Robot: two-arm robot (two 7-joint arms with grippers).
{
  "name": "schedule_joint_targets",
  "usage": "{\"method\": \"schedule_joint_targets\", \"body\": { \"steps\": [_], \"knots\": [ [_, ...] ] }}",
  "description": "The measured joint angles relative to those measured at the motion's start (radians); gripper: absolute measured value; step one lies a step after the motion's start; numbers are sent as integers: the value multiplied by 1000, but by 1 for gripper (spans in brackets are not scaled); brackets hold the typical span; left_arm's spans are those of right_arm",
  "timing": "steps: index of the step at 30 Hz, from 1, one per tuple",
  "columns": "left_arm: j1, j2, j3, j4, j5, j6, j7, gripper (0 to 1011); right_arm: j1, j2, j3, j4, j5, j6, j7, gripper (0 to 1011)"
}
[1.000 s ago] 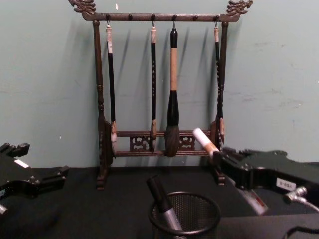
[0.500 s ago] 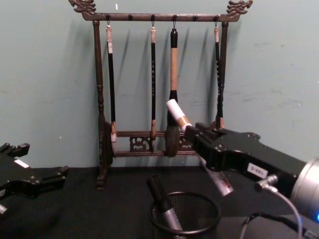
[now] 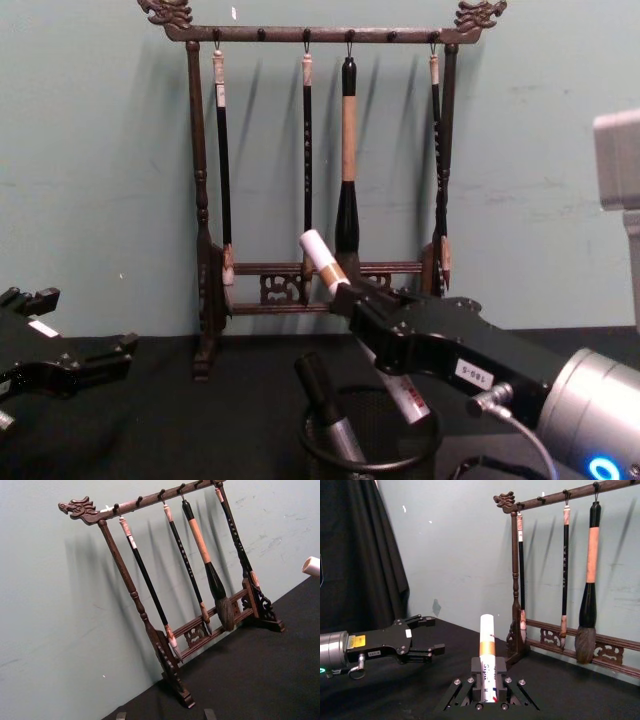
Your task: Pick up the water-based marker from the table and place it into the pen holder.
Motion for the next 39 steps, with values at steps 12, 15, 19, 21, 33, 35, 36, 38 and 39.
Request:
{"method": "schedule_joint_targets", "body": {
  "steps": [12, 15, 19, 21, 33, 35, 36, 38, 39],
  "knots": [
    [0, 0, 0, 0, 0, 0, 0, 1001, 14, -6, -33, 33, 11, -6, -5, 172],
    [0, 0, 0, 0, 0, 0, 0, 1001, 14, -5, -38, 34, 10, -6, -9, 171],
    [0, 0, 0, 0, 0, 0, 0, 1001, 11, 1, -43, 31, 5, -4, -15, 171],
    [0, 0, 0, 0, 0, 0, 0, 1001, 10, 4, -45, 29, 0, -4, -17, 171],
    [0, 0, 0, 0, 0, 0, 0, 1001, 10, 3, -44, 28, 0, -2, -18, 173],
    [0, 0, 0, 0, 0, 0, 0, 1001, 10, 3, -43, 28, 0, -1, -18, 223],
    [0, 0, 0, 0, 0, 0, 0, 1001, 10, 3, -43, 28, 0, -1, -18, 257],
    [0, 0, 0, 0, 0, 0, 0, 1001, 10, 3, -43, 28, 0, -1, -17, 316],
    [0, 0, 0, 0, 0, 0, 0, 1001, 10, 3, -43, 28, 0, -1, -17, 358]
  ]
}}
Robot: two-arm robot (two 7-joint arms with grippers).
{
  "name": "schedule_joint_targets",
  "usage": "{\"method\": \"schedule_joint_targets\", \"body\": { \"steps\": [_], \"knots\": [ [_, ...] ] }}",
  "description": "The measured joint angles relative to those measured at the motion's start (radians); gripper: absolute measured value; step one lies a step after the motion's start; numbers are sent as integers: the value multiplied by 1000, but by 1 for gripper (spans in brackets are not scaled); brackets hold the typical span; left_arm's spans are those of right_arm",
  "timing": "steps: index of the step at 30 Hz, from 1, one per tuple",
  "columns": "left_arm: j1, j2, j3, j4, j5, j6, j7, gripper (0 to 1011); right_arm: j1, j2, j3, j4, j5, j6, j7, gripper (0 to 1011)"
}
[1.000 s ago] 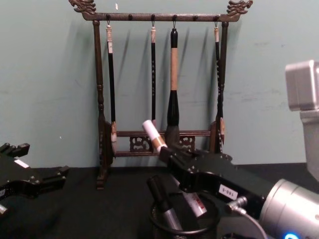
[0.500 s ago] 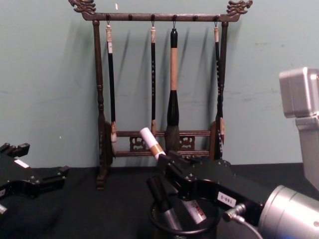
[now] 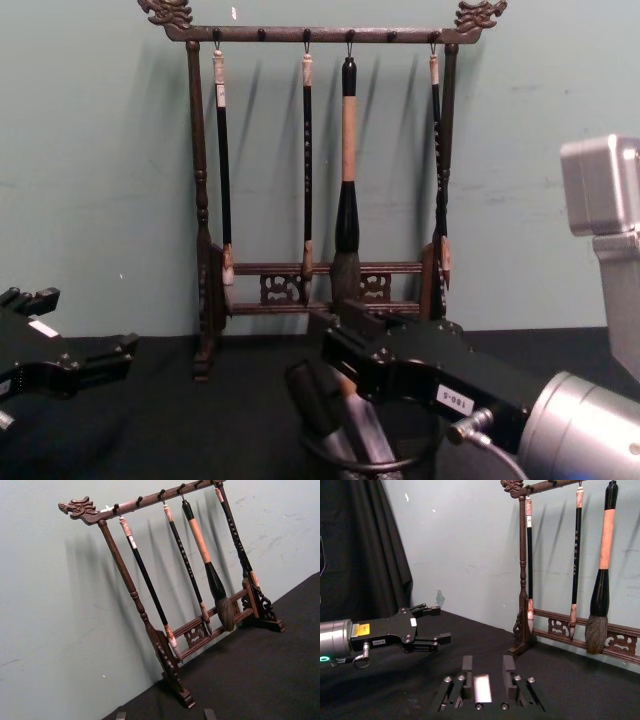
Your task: Pick up the water-based marker from the table and place it into the pen holder.
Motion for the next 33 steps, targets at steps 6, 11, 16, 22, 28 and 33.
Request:
{"method": "schedule_joint_targets", "body": {
  "steps": [6, 11, 16, 22, 28, 33],
  "knots": [
    [0, 0, 0, 0, 0, 0, 0, 1001, 0, -1, 1, 0, 0, 1, 0, 537],
    [0, 0, 0, 0, 0, 0, 0, 1001, 0, -1, 1, 0, 0, 1, 1, 699],
    [0, 0, 0, 0, 0, 0, 0, 1001, 0, -1, 1, 0, 1, 1, 1, 824],
    [0, 0, 0, 0, 0, 0, 0, 1001, 0, -1, 1, 0, 1, 1, 1, 995],
    [0, 0, 0, 0, 0, 0, 0, 1001, 0, 5, 4, -10, 20, 11, 12, 1002],
    [0, 0, 0, 0, 0, 0, 0, 1001, -3, 24, 20, -49, 26, 23, -5, 1002]
  ]
}}
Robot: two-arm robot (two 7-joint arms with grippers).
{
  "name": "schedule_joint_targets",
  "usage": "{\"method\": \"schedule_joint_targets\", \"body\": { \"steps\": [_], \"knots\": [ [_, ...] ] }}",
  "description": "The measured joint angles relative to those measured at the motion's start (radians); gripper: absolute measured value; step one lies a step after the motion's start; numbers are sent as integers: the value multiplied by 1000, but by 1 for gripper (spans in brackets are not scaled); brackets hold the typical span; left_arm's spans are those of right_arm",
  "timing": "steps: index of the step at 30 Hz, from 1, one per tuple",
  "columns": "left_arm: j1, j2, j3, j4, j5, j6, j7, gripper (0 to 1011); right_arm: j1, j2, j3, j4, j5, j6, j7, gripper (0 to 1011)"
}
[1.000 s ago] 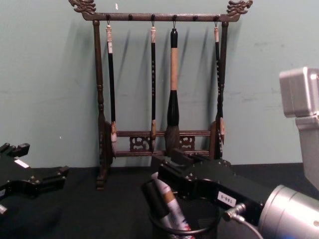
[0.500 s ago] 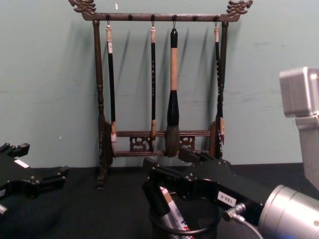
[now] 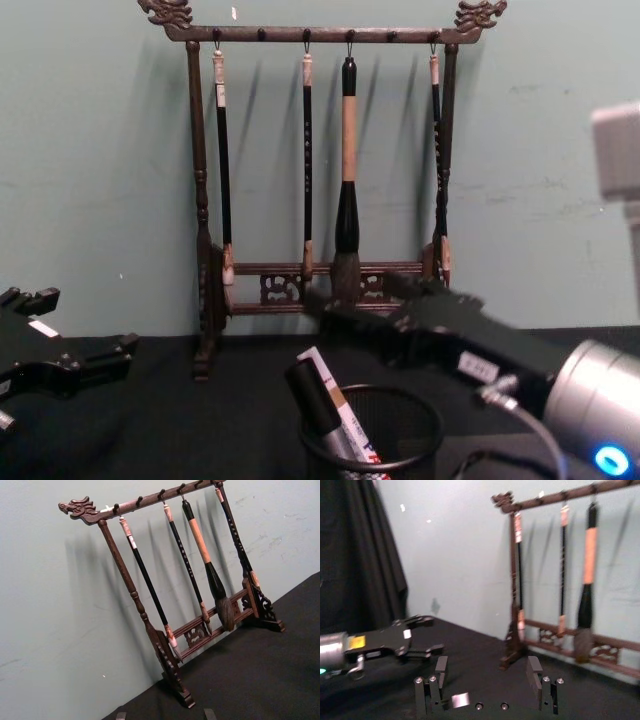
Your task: Pick up the water-based marker from the table and place it into the pen holder.
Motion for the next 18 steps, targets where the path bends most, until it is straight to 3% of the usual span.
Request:
{"method": "schedule_joint_targets", "body": {
  "steps": [4, 9, 18],
  "knots": [
    [0, 0, 0, 0, 0, 0, 0, 1001, -8, 16, 16, -33, -7, 10, -32, 1002],
    [0, 0, 0, 0, 0, 0, 0, 1001, -41, 61, 61, -100, -50, 54, -108, 1002],
    [0, 0, 0, 0, 0, 0, 0, 1001, -81, 100, 116, -117, -132, 87, -194, 1002]
  ]
}}
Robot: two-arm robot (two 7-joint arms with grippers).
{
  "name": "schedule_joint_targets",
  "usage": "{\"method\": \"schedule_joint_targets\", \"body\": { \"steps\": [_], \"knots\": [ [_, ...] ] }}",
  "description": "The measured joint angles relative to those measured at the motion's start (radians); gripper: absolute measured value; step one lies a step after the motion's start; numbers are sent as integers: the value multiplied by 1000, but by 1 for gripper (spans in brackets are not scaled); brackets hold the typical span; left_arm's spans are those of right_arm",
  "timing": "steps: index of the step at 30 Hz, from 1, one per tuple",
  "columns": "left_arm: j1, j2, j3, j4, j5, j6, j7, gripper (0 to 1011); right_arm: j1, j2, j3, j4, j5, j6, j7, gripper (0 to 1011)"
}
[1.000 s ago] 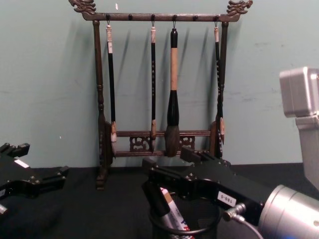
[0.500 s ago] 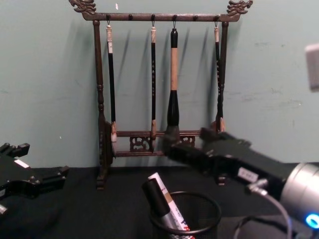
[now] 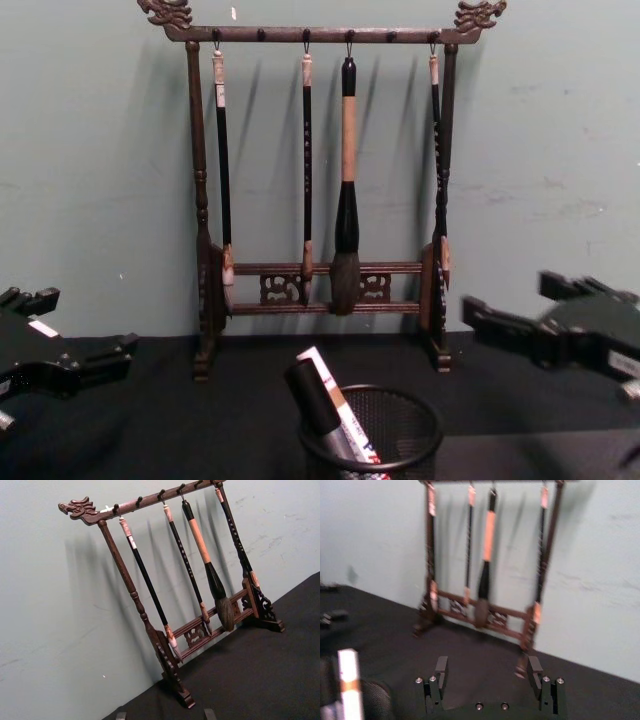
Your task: Pick up the water-based marker from the table and place it into the pen holder.
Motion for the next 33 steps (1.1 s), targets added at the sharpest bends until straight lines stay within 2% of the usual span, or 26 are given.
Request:
{"method": "schedule_joint_targets", "body": {
  "steps": [3, 4, 6, 7, 10, 17, 20, 33],
  "knots": [
    [0, 0, 0, 0, 0, 0, 0, 1001, -12, 7, 16, 18, -38, -1, -32, 1003],
    [0, 0, 0, 0, 0, 0, 0, 1001, -12, 7, 16, 18, -38, -1, -32, 1003],
    [0, 0, 0, 0, 0, 0, 0, 1001, -18, 11, 23, 34, -76, -12, -54, 1002],
    [0, 0, 0, 0, 0, 0, 0, 1001, -18, 11, 23, 34, -76, -12, -54, 1002],
    [0, 0, 0, 0, 0, 0, 0, 1001, -23, 10, 27, 57, -118, -26, -76, 1002],
    [0, 0, 0, 0, 0, 0, 0, 1001, -27, 2, 32, 87, -163, -32, -89, 1002],
    [0, 0, 0, 0, 0, 0, 0, 1001, -27, -5, 34, 97, -174, -33, -90, 1002],
    [0, 0, 0, 0, 0, 0, 0, 1001, -26, -3, 32, 94, -172, -34, -90, 1002]
  ]
}}
